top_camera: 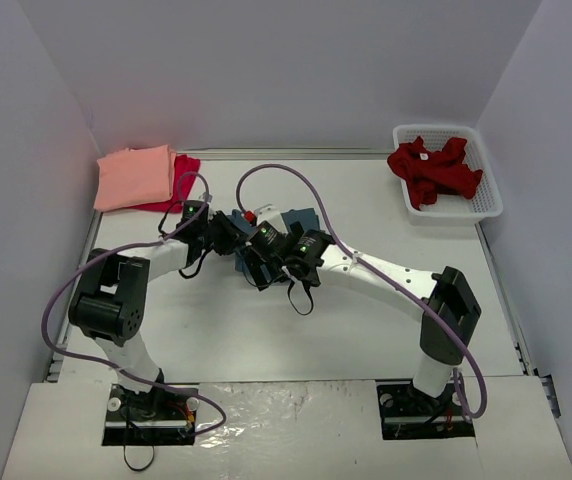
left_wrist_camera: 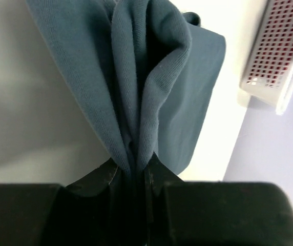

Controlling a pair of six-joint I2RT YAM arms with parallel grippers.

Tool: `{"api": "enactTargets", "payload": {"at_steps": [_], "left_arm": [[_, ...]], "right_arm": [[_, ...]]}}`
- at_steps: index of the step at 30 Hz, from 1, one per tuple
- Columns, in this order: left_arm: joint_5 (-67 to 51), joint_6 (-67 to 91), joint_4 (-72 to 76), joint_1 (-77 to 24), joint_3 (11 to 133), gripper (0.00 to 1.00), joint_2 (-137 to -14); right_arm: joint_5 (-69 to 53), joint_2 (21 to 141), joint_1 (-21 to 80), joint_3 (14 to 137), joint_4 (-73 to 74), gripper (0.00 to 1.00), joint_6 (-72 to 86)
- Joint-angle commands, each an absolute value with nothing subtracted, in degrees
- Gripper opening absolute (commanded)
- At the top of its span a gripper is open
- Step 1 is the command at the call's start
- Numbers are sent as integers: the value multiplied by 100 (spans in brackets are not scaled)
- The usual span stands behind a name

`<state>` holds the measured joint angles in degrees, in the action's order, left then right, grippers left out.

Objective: Fold and stack the t-shirts
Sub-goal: Put the neatly folded tshirt into the corner of the board with the left arm

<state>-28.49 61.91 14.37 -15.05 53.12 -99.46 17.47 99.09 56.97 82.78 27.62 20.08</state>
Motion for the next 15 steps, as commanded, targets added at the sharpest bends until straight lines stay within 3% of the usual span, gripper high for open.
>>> {"api": "enactTargets", "payload": {"at_steps": [1,15], "left_arm": [[-2742,5626,642,-1477,5712,5,-9887],[-1846,4175,-1968,-1424,8049,9,-10669]], "right_arm": [[2056,9765,5643,8200,2909,95,2057],[1881,9457,5239,7550,2549,95,1916]]}}
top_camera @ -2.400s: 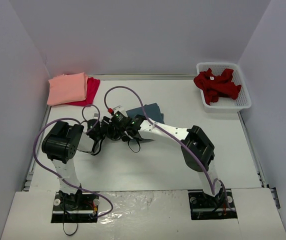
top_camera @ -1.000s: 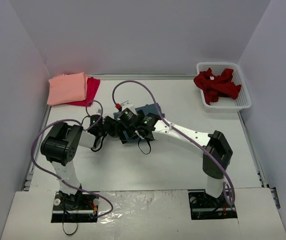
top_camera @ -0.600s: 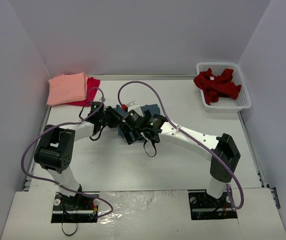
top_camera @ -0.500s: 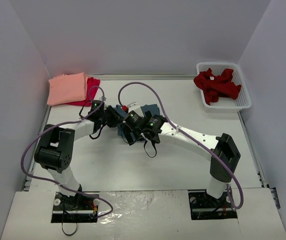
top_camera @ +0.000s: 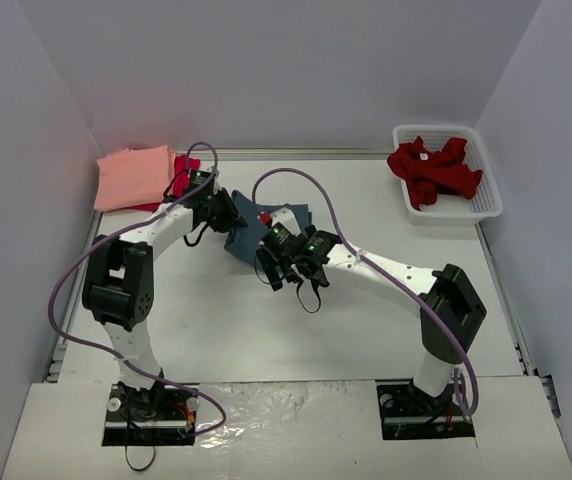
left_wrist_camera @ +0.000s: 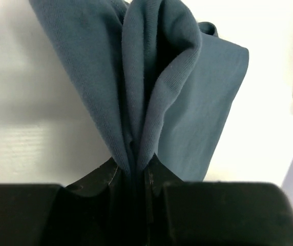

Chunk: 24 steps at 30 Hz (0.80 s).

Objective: Fold and stack the t-shirts
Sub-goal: Put the neatly folded tshirt into the corner of the board with the left arm

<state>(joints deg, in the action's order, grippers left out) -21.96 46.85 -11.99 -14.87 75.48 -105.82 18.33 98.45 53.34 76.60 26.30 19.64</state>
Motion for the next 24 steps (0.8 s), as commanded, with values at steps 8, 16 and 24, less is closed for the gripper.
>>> {"api": "enactTargets", "payload": {"at_steps": [8,16,24], "left_arm": [[-1319,3384,-3453,-1459,9789,8,-11513],[-888,2927,-4367,-1494,11249,8,-12190],[-519,2594,-4868,-1494,12242,2,-12612]], "right_arm": [[1635,9352,4887,7295,2321,95,1802],[1433,9448,4650,7181,2145,95,1688],[1310,9615,4500,7093,2013,97,1608]]}}
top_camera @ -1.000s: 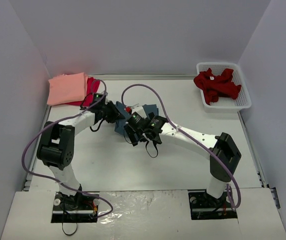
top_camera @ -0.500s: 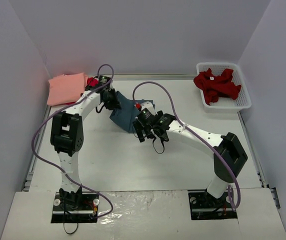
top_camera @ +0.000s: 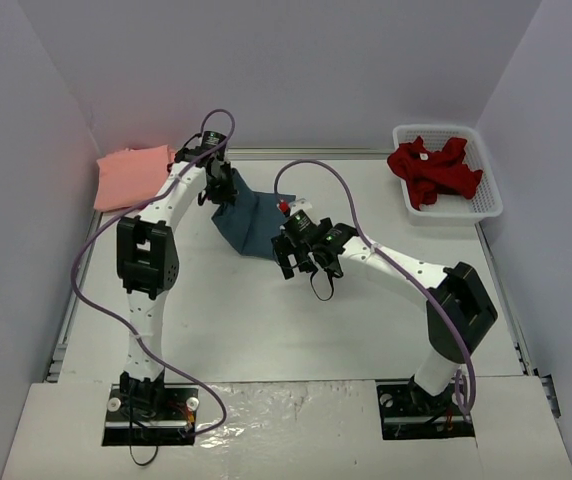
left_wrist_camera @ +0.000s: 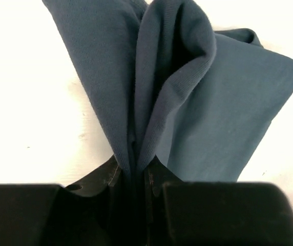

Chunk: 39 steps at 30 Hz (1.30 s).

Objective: Fold and stack the t-shirts
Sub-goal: Put the neatly folded tshirt into the corner of the board with the left arm

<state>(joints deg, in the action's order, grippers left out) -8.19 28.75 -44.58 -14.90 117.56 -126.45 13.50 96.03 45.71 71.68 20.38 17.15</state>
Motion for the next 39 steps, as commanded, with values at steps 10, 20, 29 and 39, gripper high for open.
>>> {"api": "enactTargets", "payload": {"at_steps": [10,20,29,39], "left_arm": [[-53,2101,-5677,-1380,14070,2,-13270],[343,1670,-5854,-1108,14941,3,-13597],[272,1372,-5643,-826,15135,3,-13483],[299,862,-5414,-607,15504,3,-13500]], "right_arm": [[1125,9773,4324,6979,1951,100,1521],[1046,10002,4298,6987,1942,100,1521],[844,10380,4307,6979,1793,100,1564],[677,10696,4368,7040,1723,100,1600]]}}
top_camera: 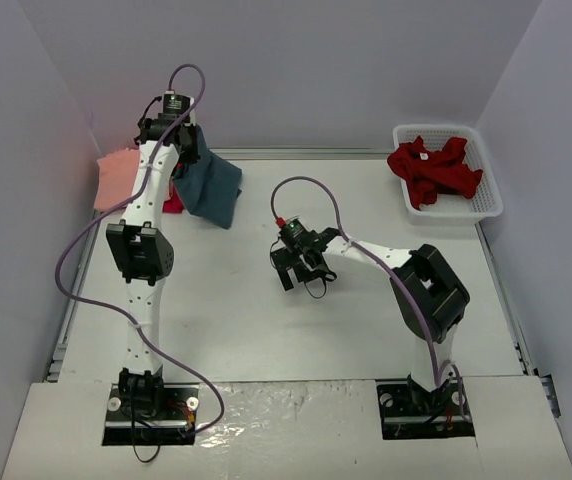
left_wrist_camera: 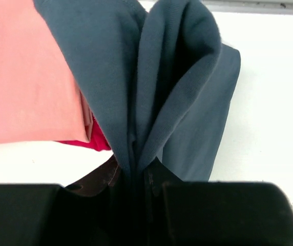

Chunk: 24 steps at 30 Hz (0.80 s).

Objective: Fold and stack the t-shirts
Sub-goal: Put the neatly folded tshirt into the corner of the board with the left arm

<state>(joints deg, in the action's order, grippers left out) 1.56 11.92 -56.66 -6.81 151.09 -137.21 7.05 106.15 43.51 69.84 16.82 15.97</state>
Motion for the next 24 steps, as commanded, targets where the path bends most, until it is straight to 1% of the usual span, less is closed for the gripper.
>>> {"api": "enactTargets", "payload": {"at_steps": [1,8,24], "left_arm": [[281,835,-5371,-589,15504,2,-13491],[448,387,-4940,-510,15425,2,-13421],[264,18,-4254,-281,15635,2,-13271]], "right_arm": [[668,10731,4377,7049,1723,100,1600],[607,11109,4500,7154,1679,100,1644],[387,11874,4807,7321,1538,100,1749]]}}
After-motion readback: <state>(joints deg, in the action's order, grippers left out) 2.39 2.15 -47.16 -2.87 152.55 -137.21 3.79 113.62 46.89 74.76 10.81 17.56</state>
